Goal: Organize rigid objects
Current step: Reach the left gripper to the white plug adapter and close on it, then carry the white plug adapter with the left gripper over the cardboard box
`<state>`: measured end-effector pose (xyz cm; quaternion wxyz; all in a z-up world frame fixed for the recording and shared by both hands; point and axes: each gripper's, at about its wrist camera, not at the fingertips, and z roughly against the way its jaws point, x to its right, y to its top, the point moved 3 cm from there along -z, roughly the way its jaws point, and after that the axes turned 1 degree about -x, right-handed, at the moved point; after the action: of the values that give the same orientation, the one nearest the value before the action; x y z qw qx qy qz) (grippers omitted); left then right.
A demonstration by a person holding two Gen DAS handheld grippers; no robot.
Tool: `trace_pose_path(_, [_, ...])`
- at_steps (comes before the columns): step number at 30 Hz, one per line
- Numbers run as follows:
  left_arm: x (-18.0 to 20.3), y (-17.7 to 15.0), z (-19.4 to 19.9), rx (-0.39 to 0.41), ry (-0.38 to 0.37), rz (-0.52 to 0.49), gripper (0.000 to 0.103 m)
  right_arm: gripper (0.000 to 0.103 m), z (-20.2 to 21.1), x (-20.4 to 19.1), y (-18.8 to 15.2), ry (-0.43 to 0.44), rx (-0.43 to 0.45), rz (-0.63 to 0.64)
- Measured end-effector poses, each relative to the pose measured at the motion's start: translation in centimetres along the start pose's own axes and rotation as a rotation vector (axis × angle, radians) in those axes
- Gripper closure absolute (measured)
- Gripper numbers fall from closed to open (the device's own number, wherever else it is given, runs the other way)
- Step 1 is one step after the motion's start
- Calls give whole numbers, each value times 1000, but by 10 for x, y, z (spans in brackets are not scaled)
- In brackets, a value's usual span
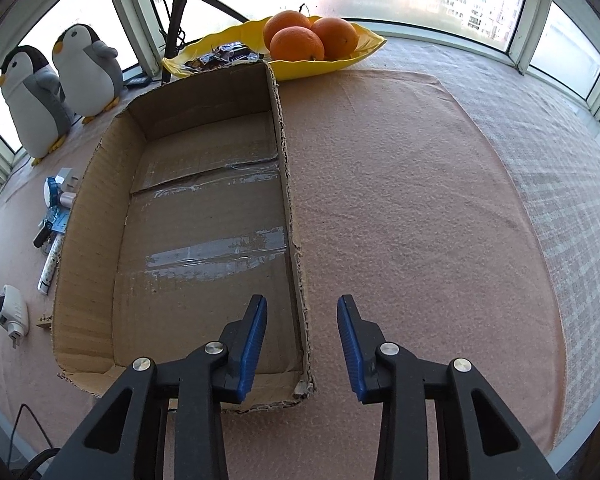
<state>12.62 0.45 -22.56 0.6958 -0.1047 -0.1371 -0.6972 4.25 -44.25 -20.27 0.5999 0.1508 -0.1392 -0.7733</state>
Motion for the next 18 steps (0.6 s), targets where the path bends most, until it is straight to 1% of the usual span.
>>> trace_pose_path(1, [0,0,0,-1,-3,3,56,71,0,0,0,1,-2,1])
trace_pose_path(4, [2,0,0,-2,-14,4,64,73,-1,-2,0,2,-4,3])
trace_pose_path(5, [2,0,1,-2,-16,5,68,74,-2,-2,0,1,-5,4])
trace_pose_path(7, [3,0,1,-2,-29,7,78,75,-2,-4,-1,-1,-5,9])
trace_pose_path(8, [4,-1,2,0,-22,3,81,75,-2,-4,-1,-3,-5,11])
trace_pose_path(10, [5,-2,1,13,-20,-2,81,75,-1,-5,-1,-5,-2,11])
trace_pose_path(12, [4,-2,1,22,-36,8,81,75,0,-4,-1,-7,2,8])
trace_pose_path(15, [1,-3,0,32,-87,43,81,75,1,-2,0,-11,6,5])
trace_pose_path(18, [-6,-7,-4,34,-169,101,83,75,1,-3,-1,-16,5,6])
